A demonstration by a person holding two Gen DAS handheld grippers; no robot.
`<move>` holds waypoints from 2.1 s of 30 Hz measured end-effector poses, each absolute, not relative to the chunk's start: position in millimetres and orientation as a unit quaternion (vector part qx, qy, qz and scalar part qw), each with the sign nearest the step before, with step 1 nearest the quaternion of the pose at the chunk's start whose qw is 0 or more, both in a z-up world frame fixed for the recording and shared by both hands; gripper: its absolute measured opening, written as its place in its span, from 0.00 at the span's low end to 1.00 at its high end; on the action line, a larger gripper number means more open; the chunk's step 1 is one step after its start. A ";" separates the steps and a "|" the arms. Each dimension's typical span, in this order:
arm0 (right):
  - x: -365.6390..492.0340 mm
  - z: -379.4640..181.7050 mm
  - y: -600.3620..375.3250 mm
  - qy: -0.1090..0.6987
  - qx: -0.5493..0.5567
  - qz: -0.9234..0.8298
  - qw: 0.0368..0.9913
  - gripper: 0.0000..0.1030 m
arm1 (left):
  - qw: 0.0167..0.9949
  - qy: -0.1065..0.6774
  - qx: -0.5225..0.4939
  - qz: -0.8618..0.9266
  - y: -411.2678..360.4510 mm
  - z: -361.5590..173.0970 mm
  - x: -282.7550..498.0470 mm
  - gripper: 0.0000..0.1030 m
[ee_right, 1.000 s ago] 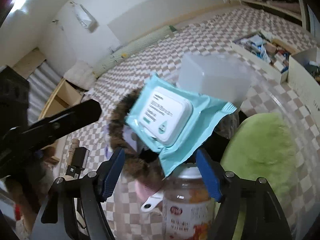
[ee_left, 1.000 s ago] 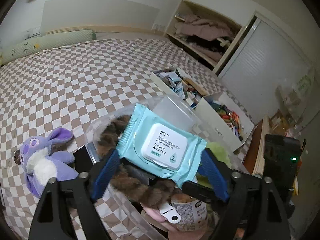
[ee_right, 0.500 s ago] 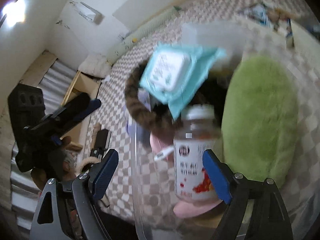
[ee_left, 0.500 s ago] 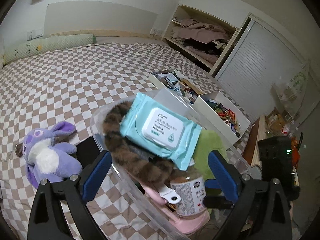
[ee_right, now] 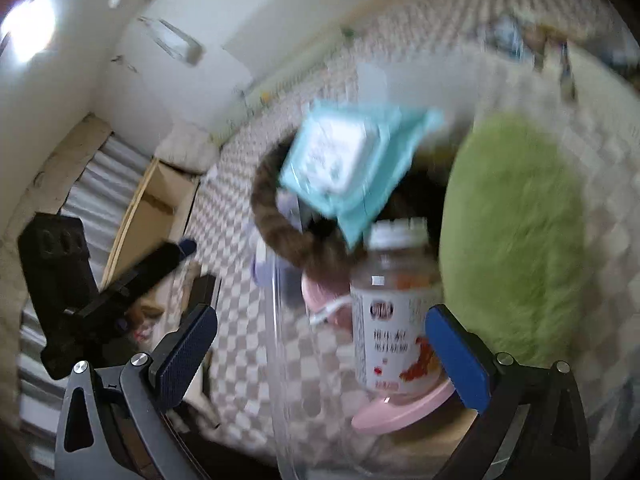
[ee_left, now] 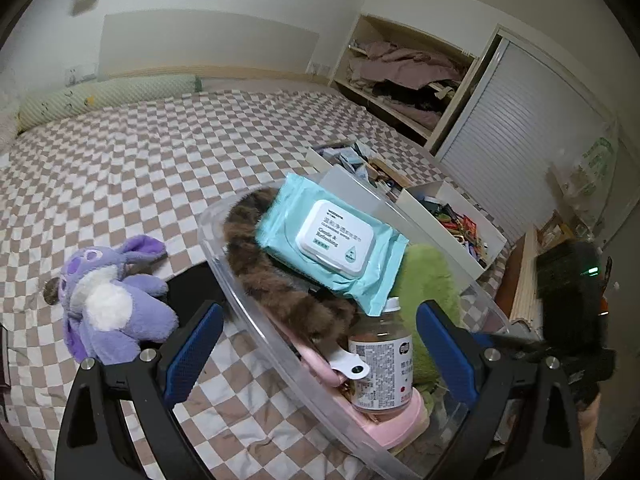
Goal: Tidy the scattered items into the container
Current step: 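Lower the wipes pack into the clear bin and open the right gripper, then withdraw both tools from the bin back toward the purple plush on the bed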
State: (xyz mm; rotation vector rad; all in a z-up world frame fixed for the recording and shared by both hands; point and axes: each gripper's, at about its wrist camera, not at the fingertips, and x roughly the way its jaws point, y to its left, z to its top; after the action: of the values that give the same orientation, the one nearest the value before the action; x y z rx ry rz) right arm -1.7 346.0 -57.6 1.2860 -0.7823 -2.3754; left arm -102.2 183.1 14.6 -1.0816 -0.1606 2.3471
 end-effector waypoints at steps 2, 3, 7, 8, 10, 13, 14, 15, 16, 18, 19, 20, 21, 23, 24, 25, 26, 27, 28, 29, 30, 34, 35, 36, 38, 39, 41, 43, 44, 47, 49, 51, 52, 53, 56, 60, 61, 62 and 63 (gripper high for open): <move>4.1 -48.9 344.1 -0.255 0.427 -0.855 0.148 1.00 | 0.265 -0.051 -0.388 0.882 182.4 16.1 -95.8 0.95; 5.5 -46.9 342.3 -0.244 0.423 -0.861 0.141 1.00 | 0.260 -0.043 -0.381 0.886 182.7 17.2 -92.7 0.95; 8.3 -46.2 337.9 -0.210 0.415 -0.878 0.112 1.00 | 0.242 -0.009 -0.352 0.904 183.8 22.1 -80.7 0.95; 8.9 -47.1 341.2 -0.203 0.412 -0.882 0.105 1.00 | 0.238 -0.002 -0.346 0.908 183.6 23.2 -77.8 0.95; 11.9 -43.6 341.8 -0.189 0.400 -0.892 0.091 1.00 | 0.233 0.007 -0.339 0.912 182.4 24.3 -73.5 0.95; 18.4 -36.5 343.2 -0.178 0.377 -0.905 0.083 1.00 | 0.227 0.008 -0.335 0.915 179.0 24.8 -69.4 0.95; 19.2 -35.4 342.1 -0.176 0.371 -0.908 0.082 1.00 | 0.225 0.006 -0.334 0.915 177.6 24.8 -68.3 0.95; 21.5 -32.9 342.6 -0.173 0.363 -0.912 0.081 1.00 | 0.223 0.004 -0.334 0.916 176.0 25.0 -67.4 0.95; 23.5 -30.6 342.2 -0.170 0.352 -0.917 0.078 1.00 | 0.220 0.003 -0.333 0.917 173.9 25.3 -66.6 0.95; 25.3 -27.2 338.1 -0.159 0.330 -0.928 0.071 1.00 | 0.211 0.004 -0.330 0.920 170.4 25.7 -64.3 0.95; 26.4 -24.8 335.5 -0.149 0.319 -0.934 0.066 1.00 | 0.205 0.007 -0.329 0.922 169.2 25.8 -63.0 0.96; 27.3 -22.8 333.0 -0.141 0.312 -0.937 0.063 1.00 | 0.198 0.011 -0.327 0.924 167.5 25.6 -62.3 0.99; 28.5 -20.6 330.0 -0.132 0.305 -0.941 0.061 1.00 | 0.191 0.015 -0.326 0.926 165.8 25.3 -61.3 1.00; 29.0 -17.7 322.6 -0.111 0.294 -0.948 0.058 1.00 | 0.181 0.018 -0.322 0.929 160.1 25.0 -59.3 1.00; 29.2 -16.6 319.7 -0.103 0.291 -0.949 0.058 1.00 | 0.179 0.018 -0.322 0.930 156.2 25.2 -58.8 1.00; 28.7 -15.9 315.2 -0.094 0.290 -0.951 0.059 1.00 | 0.176 0.016 -0.322 0.930 152.0 25.4 -58.6 1.00; 28.4 -15.4 312.0 -0.090 0.289 -0.951 0.061 1.00 | 0.174 0.013 -0.322 0.931 147.8 25.9 -58.4 1.00; 28.2 -14.9 308.7 -0.086 0.289 -0.952 0.062 1.00 | 0.171 0.010 -0.322 0.931 143.9 26.5 -57.9 1.00; 28.1 -14.2 304.5 -0.081 0.288 -0.952 0.064 1.00 | 0.167 0.008 -0.322 0.932 139.3 26.8 -57.4 1.00; 28.6 -13.5 300.9 -0.077 0.287 -0.953 0.065 1.00 | 0.163 0.006 -0.321 0.933 134.2 27.7 -56.3 1.00; 29.1 -13.1 298.0 -0.074 0.285 -0.953 0.065 1.00 | 0.158 0.005 -0.320 0.934 130.0 28.9 -54.7 1.00; 35.0 -9.2 284.9 -0.068 0.269 -0.958 0.066 1.00 | 0.137 0.002 -0.315 0.939 110.9 30.9 -49.6 1.00; 36.1 -8.9 282.5 -0.068 0.268 -0.959 0.067 1.00 | 0.132 0.000 -0.314 0.940 106.0 31.1 -47.9 1.00; 36.9 -8.5 280.0 -0.067 0.267 -0.959 0.069 1.00 | 0.129 -0.001 -0.313 0.941 101.2 30.9 -46.4 1.00; 38.4 -6.5 275.0 -0.069 0.262 -0.960 0.072 1.00 | 0.119 0.000 -0.310 0.943 91.0 30.5 -42.8 1.00; 39.3 -5.8 272.7 -0.070 0.260 -0.960 0.072 1.00 | 0.113 0.001 -0.307 0.945 85.5 30.6 -40.6 1.00; 38.9 -4.9 268.1 -0.073 0.259 -0.960 0.074 1.00 | 0.100 0.003 -0.298 0.949 73.8 31.7 -36.0 1.00; 37.4 -4.5 263.0 -0.076 0.261 -0.959 0.077 1.00 | 0.089 0.002 -0.293 0.952 62.1 32.8 -32.5 1.00; 36.3 -4.3 259.8 -0.079 0.262 -0.959 0.080 1.00 | 0.083 -0.001 -0.292 0.953 55.5 33.5 -31.2 1.00; 33.4 -4.3 248.7 -0.081 0.261 -0.958 0.085 1.00 | 0.069 -0.009 -0.290 0.954 37.9 35.3 -28.2 1.00; 30.4 -4.1 239.4 -0.079 0.262 -0.958 0.090 1.00 | 0.060 -0.013 -0.288 0.956 27.1 36.4 -26.3 1.00; 28.0 -3.6 231.1 -0.077 0.263 -0.957 0.095 1.00 | 0.050 -0.016 -0.287 0.957 16.9 37.2 -25.4 1.00; 26.3 -3.1 225.1 -0.076 0.264 -0.956 0.101 1.00 | 0.045 -0.018 -0.286 0.957 11.3 37.0 -25.2 1.00; 26.0 -3.2 220.1 -0.076 0.264 -0.956 0.106 1.00 | 0.041 -0.020 -0.286 0.957 5.8 36.5 -25.2 1.00; 24.3 -3.6 205.5 -0.076 0.263 -0.954 0.122 1.00 | 0.033 -0.024 -0.291 0.956 -8.2 33.4 -26.3 1.00; 21.8 -5.9 184.9 -0.071 0.266 -0.951 0.141 1.00 | 0.026 -0.025 -0.297 0.954 -23.4 28.9 -29.2 1.00; 21.2 -7.1 180.1 -0.072 0.267 -0.950 0.147 1.00 | 0.024 -0.025 -0.300 0.953 -28.1 27.6 -30.3 1.00; 21.0 -7.8 176.4 -0.073 0.267 -0.949 0.151 1.00 | 0.021 -0.025 -0.302 0.953 -32.8 26.5 -31.2 1.00; 20.0 -8.9 171.6 -0.073 0.269 -0.947 0.158 1.00 | 0.018 -0.025 -0.303 0.952 -36.8 25.4 -31.9 1.00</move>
State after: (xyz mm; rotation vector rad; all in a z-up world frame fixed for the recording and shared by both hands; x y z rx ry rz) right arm 20.0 171.6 -8.9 0.7687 -0.2080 -2.7096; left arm -31.9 -36.8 25.4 -0.9430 -0.0784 2.9589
